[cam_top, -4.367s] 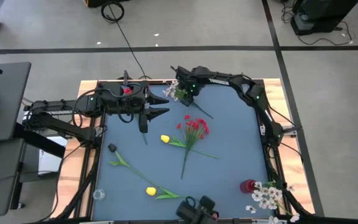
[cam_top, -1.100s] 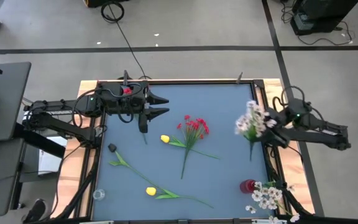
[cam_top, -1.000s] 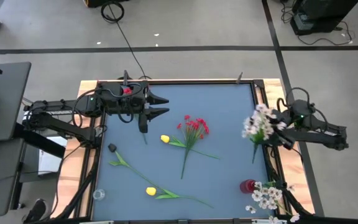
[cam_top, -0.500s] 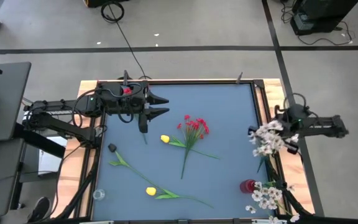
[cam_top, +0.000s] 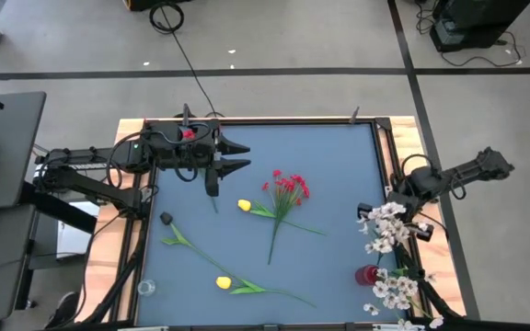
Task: Sort flowers into vase by color
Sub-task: Put the white flowers into the red vase
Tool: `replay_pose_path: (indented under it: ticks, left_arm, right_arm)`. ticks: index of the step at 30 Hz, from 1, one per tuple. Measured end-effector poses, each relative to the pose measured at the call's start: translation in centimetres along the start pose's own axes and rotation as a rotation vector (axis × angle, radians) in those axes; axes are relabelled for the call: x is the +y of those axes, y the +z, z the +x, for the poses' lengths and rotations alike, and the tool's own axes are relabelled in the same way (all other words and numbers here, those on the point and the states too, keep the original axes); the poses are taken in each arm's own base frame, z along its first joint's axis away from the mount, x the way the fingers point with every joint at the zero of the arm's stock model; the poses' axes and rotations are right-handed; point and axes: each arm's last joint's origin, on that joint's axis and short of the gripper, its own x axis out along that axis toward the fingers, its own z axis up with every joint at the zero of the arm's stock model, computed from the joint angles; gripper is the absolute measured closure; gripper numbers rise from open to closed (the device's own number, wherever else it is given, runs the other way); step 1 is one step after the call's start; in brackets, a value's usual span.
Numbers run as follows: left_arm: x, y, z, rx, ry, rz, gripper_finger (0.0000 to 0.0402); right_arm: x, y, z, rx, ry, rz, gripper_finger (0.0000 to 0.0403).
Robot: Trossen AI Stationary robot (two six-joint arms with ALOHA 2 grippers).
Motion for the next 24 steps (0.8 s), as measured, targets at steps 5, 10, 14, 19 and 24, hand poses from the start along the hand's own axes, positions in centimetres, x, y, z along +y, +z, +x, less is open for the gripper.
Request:
replay_pose_path:
  ticks: [5, 10, 14, 19, 24]
  left_arm:
    - [0.0, 0.0, 0.0, 0.0, 0.001, 0.0, 0.0234]
    - [0.0, 0.0, 0.0, 0.0, 0.0, 0.0, 0.0234]
    - [0.0, 0.0, 0.0, 0.0, 0.0, 0.0, 0.0234]
    - [0.0, 0.0, 0.0, 0.0, 0.001, 0.0, 0.0234]
    - [0.0, 0.0, 0.0, 0.0, 0.0, 0.0, 0.0234]
  right_arm:
    - [-0.1, -0.1, 0.8, -0.004, 0.021, -0.007, 0.0391]
    - [-0.3, -0.5, 1.3, 0.019, 0.034, 0.002, 0.0391]
    - [-0.4, -0.8, 1.7, 0.036, 0.033, -0.006, 0.0391]
    - [-0.4, -1.1, 2.0, 0.064, 0.055, -0.038, 0.0391]
    - [-0.4, -1.5, 2.2, 0.098, 0.075, -0.095, 0.0389]
